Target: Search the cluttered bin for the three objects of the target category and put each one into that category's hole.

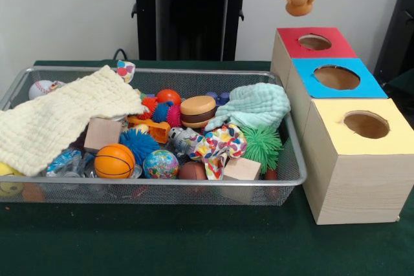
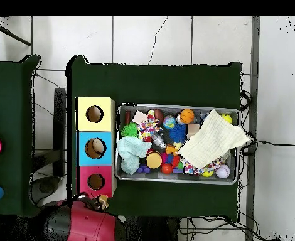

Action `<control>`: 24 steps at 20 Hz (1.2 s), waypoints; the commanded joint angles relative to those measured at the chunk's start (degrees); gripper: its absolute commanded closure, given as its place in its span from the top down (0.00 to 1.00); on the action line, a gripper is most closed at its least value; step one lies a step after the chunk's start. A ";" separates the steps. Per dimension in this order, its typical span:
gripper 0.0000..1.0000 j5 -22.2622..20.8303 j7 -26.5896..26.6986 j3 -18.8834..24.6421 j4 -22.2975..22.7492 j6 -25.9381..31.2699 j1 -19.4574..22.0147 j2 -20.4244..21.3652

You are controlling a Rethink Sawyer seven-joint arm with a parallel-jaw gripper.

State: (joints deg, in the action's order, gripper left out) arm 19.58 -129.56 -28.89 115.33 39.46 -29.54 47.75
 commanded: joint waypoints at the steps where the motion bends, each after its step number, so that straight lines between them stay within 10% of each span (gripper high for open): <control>1: 0.00 -2.81 -5.81 1.98 -7.95 4.32 3.54 -0.30; 24: 0.00 -0.16 -12.49 5.84 -9.87 -5.51 1.87 -8.25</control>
State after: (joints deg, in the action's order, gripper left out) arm 18.35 -129.56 -28.32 107.01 38.52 -27.41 43.69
